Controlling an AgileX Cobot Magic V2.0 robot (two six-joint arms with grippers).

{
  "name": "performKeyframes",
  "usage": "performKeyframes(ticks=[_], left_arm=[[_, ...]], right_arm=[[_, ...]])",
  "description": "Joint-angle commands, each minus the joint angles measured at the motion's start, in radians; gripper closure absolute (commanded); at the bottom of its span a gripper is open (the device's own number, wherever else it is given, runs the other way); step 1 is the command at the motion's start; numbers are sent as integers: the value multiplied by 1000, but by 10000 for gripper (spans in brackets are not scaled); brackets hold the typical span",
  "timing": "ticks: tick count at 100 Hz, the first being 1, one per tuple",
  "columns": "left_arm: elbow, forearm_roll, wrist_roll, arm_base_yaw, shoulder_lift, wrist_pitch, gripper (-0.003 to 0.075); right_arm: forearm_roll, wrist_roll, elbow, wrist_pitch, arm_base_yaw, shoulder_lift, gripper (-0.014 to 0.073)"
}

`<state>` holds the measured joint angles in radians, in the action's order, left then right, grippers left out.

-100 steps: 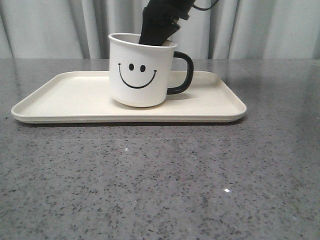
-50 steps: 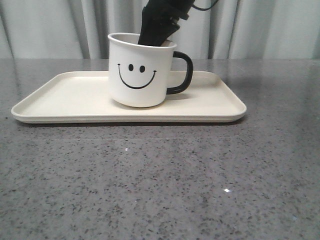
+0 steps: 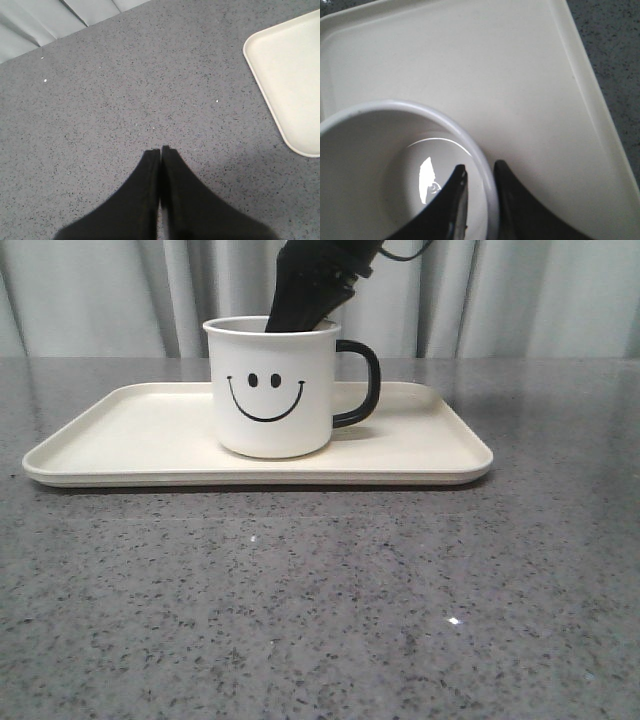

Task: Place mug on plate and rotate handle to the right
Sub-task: 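Lower the rotated mug back onto the tray with the right gripper, then open the right gripper and raise it away from the mug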

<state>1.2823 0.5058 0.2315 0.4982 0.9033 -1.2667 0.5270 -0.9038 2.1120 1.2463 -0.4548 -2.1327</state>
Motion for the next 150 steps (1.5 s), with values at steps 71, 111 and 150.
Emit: performKeyframes(ticks=[71,111,150], left_arm=[[22,8,12,8,-5,8,740],[22,8,12,8,-5,8,740],[22,12,12,8,-5,50,740]], right_arm=[[59,-6,53,89,-3,108,429],[101,-6,115,88,0,197,429],[100,135,115,-7,195,470,429]])
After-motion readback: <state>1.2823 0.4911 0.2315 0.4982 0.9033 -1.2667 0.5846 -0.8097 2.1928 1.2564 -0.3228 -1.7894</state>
